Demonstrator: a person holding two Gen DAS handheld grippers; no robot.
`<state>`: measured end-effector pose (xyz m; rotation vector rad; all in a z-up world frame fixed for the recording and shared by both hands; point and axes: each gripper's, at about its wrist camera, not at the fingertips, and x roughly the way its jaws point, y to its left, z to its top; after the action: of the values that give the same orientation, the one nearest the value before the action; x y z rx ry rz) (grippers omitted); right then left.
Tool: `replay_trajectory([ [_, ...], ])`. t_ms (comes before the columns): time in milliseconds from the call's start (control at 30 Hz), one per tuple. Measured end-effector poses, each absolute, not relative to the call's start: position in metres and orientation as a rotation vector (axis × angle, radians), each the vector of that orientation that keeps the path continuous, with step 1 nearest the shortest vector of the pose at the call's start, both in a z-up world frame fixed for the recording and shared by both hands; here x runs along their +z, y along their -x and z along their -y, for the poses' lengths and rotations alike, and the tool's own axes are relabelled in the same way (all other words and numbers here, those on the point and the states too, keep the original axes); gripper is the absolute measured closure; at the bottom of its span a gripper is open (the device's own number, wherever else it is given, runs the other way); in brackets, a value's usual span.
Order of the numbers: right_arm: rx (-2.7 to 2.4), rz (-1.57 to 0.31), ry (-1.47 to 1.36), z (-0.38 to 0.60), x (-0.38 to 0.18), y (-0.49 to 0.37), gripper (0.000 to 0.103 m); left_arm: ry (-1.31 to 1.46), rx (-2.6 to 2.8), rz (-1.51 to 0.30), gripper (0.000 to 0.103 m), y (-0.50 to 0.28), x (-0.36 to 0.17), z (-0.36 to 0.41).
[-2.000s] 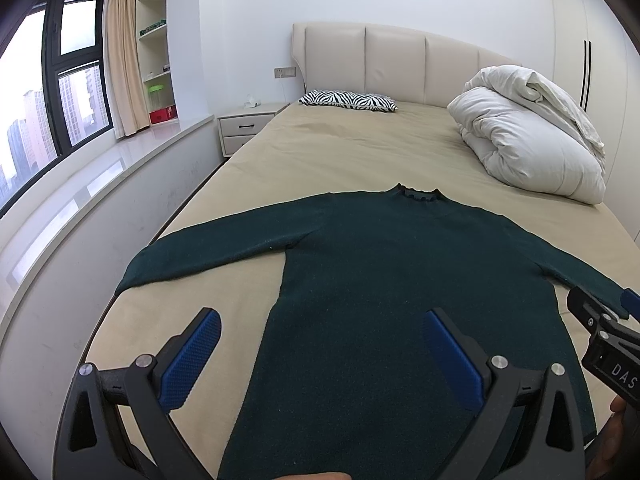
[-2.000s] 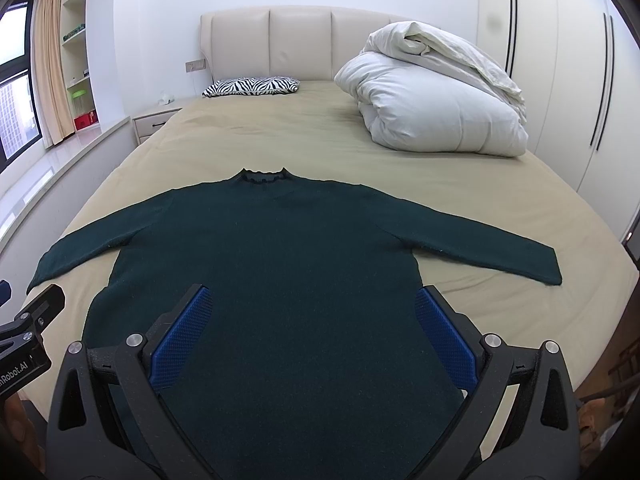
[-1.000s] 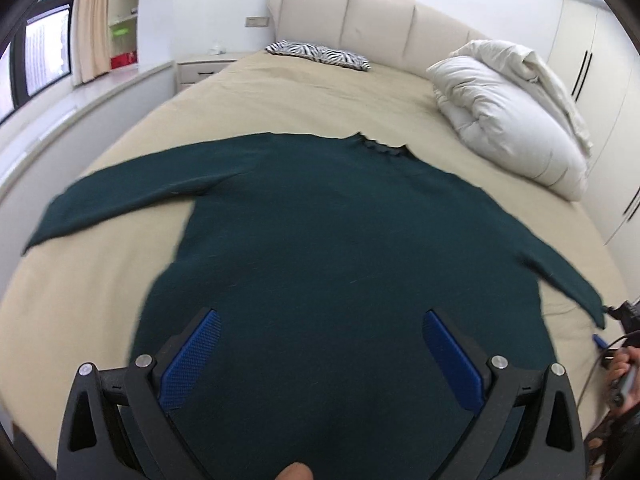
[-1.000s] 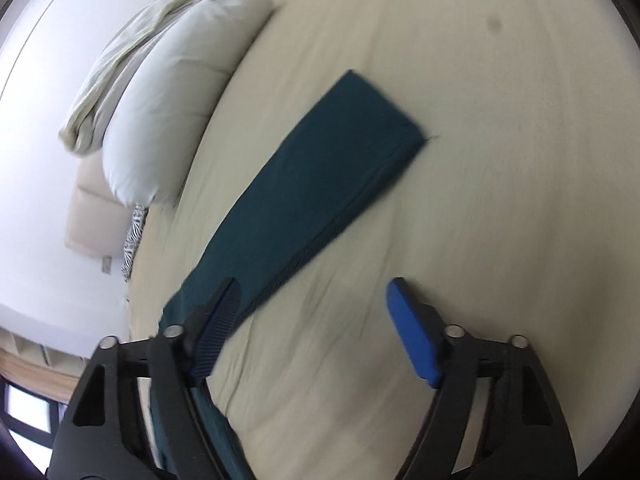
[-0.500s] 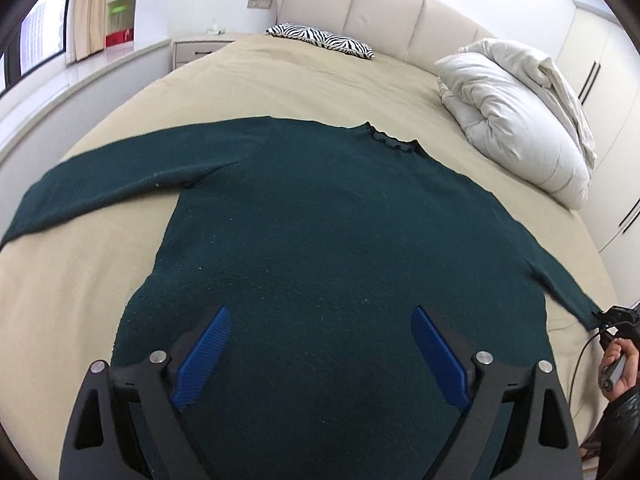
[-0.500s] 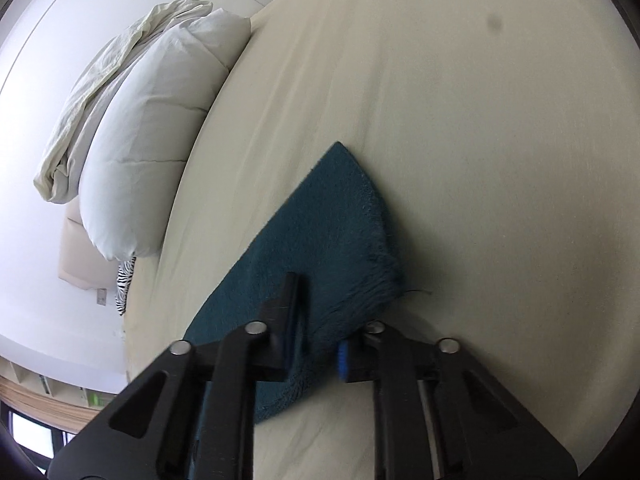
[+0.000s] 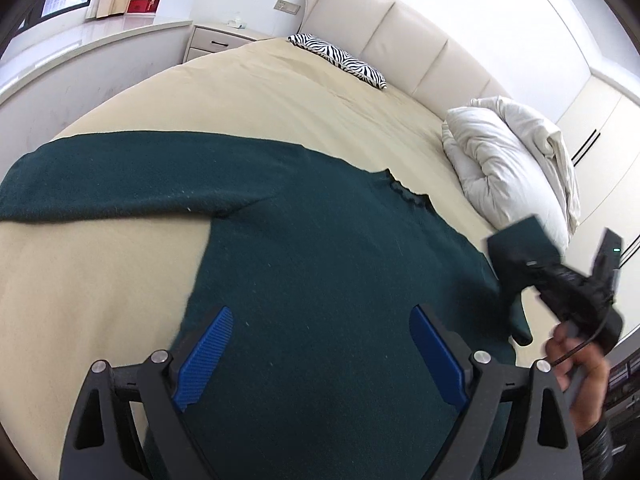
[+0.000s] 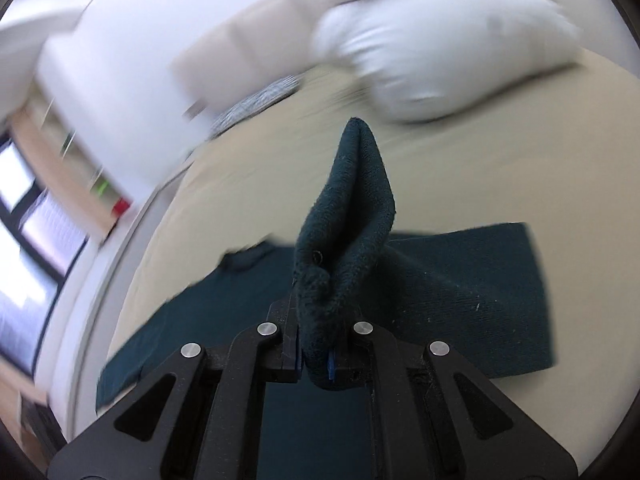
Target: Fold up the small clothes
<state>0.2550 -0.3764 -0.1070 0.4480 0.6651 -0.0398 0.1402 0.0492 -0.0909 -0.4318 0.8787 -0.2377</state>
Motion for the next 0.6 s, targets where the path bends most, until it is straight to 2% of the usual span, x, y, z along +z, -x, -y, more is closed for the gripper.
replay_trajectory([
  [133, -0.011, -0.778, -0.326, 0.303, -0.149, -0.296, 0.094, 0.455, -0.254, -0.894, 0.012, -0.154, -0.097, -0.053],
  [167, -0.017, -0.803, -0.284, 0.291, -0.161, -0.301, 0.090, 0.453, -0.261, -0.903, 0.012, -0.158, -0.100, -0.050],
  [233, 0.014, -0.832, -0.265, 0.283, -0.178, -0.304, 0.072, 0.457, -0.280, -0.924, 0.012, -0.166, -0.106, -0.042],
  [267, 0.030, -0.824, -0.278, 0.283, -0.182, -0.298, 0.056, 0.464, -0.298, -0.933, 0.012, -0.170, -0.108, -0.037],
  [300, 0.040, -0.809, -0.283, 0.277, -0.187, -0.280, 0.043, 0.467, -0.309, -0.942, 0.012, -0.173, -0.111, -0.031],
  [367, 0.061, -0.770, -0.287, 0.287, -0.185, -0.259, 0.031, 0.463, -0.328, -0.962, 0.012, -0.182, -0.116, -0.017],
  [600, 0.038, -0.706, -0.482, 0.352, -0.197, -0.156, 0.027, 0.409, -0.375, -1.055, 0.012, -0.228, -0.130, 0.047],
])
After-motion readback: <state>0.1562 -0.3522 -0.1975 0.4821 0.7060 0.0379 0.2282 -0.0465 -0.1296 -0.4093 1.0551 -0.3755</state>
